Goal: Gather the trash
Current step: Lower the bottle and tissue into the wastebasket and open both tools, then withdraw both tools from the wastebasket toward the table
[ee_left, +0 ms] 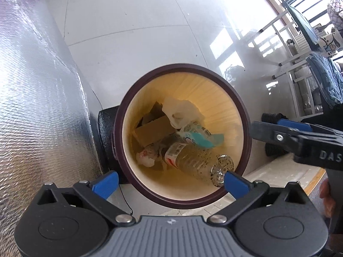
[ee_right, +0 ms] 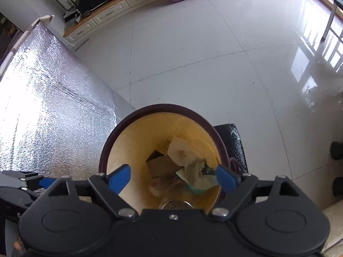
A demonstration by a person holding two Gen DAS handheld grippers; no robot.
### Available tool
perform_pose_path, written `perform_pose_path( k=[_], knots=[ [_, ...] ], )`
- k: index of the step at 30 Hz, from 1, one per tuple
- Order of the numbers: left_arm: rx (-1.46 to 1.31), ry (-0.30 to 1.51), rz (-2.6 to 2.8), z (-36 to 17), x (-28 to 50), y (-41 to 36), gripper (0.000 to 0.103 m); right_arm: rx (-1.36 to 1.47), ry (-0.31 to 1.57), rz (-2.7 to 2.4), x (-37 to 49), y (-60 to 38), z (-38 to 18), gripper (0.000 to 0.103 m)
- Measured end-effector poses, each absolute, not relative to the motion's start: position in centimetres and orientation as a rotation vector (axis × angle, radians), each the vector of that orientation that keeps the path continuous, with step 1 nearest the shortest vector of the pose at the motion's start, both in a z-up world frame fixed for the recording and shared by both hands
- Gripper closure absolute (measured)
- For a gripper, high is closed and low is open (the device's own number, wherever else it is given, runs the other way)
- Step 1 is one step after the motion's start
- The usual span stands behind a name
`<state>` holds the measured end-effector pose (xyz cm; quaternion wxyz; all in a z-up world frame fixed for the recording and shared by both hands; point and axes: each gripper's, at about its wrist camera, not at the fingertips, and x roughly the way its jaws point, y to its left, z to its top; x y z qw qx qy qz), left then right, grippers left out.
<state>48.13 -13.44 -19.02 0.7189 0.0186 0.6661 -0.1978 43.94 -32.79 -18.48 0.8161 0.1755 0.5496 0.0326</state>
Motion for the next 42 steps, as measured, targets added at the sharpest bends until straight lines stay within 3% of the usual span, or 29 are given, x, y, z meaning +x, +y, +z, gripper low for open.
perform_pose_path(
  k=[10,42],
  knots=[
    [0.003,1.387,-0.393,-16.2,45.7,-11.8,0.000,0.311,1.105,0.065,40.4,-33.6,-15.3,0.000],
    [-0.037,0.957,-0.330,-4.9,32.2,-8.2,0.000,0.184,0.854,0.036,27.0,-33.0,-6.4,0.000]
  ],
)
